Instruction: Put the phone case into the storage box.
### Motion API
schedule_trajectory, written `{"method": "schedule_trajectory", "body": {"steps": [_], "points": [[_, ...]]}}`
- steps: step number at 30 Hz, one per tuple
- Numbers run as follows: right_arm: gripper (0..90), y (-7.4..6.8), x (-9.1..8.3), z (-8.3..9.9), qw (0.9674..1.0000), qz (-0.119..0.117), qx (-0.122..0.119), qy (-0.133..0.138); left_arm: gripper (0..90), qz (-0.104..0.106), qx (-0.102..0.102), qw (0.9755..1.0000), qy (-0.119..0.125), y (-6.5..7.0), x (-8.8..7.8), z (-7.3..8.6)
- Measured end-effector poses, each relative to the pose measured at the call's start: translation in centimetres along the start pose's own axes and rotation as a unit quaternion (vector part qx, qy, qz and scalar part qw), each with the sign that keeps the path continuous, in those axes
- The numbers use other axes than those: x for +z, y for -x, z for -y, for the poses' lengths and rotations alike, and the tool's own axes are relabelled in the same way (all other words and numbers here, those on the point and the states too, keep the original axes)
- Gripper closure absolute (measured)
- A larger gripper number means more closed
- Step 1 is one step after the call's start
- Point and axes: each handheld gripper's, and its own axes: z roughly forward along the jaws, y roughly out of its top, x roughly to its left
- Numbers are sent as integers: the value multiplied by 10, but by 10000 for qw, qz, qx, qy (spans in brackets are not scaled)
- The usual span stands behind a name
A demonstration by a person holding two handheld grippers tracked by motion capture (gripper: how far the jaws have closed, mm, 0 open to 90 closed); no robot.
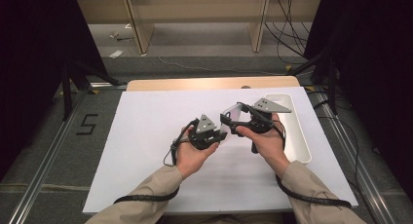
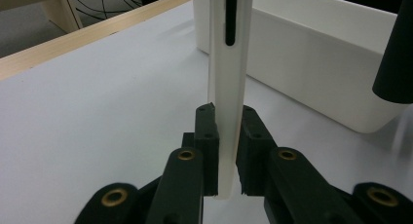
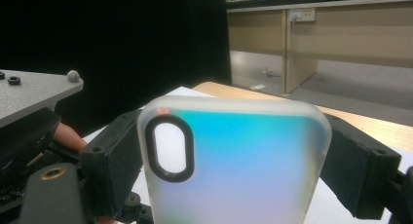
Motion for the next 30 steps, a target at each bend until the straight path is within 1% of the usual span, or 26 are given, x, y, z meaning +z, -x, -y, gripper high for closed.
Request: {"method": "schedule_trajectory", "body": {"steps": [6, 14, 16, 18, 20, 23, 24, 28, 30], "points": [[179, -1, -2, -1, 10000, 79, 28, 2, 807, 26, -1, 10000, 5, 1, -1, -1], [180, -4, -3, -2, 9999, 113, -30, 29, 802, 55, 37, 10000, 44, 0, -2, -1], [180, -5, -4, -3, 9999, 129, -30, 28, 799, 56, 78, 9999, 64, 0, -3, -2], [180, -5, -4, -3, 9999, 131, -21, 62, 779, 15, 168, 9998, 75, 1, -4, -2], [180, -5, -5, -4, 9997, 195, -95, 86, 684, -1, 270, 9996, 60, 0, -5, -3], [180, -4, -7, -7, 9997, 219, -94, 111, 517, -13, 385, 9992, 78, -2, -9, -4], [180, -3, -8, -7, 9996, 234, -89, 126, 462, -15, 393, 9992, 77, -2, -10, -3], [180, -1, -10, -9, 9995, 275, -83, 138, 250, -38, 453, 9990, -55, -7, -14, -2], [180, 0, -10, -10, 9994, 292, -80, 146, 163, -29, 534, 9985, -148, -9, -17, -1]]}}
